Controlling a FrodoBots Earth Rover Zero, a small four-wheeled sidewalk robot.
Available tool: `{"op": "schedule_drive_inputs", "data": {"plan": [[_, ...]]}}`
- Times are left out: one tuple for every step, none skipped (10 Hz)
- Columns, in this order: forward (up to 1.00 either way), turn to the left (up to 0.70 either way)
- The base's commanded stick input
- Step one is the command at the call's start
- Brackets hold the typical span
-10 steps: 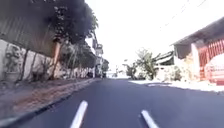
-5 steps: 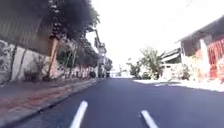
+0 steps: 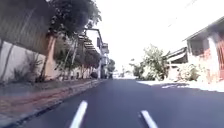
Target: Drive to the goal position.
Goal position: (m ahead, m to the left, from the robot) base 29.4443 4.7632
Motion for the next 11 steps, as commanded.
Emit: {"op": "schedule_drive_inputs", "data": {"plan": [[1.00, 0.00], [1.00, 0.00], [1.00, 0.00], [1.00, 0.00], [1.00, 0.00], [1.00, 0.00], [1.00, 0.00], [1.00, 0.00], [1.00, 0.00], [1.00, 0.00], [1.00, 0.00]]}}
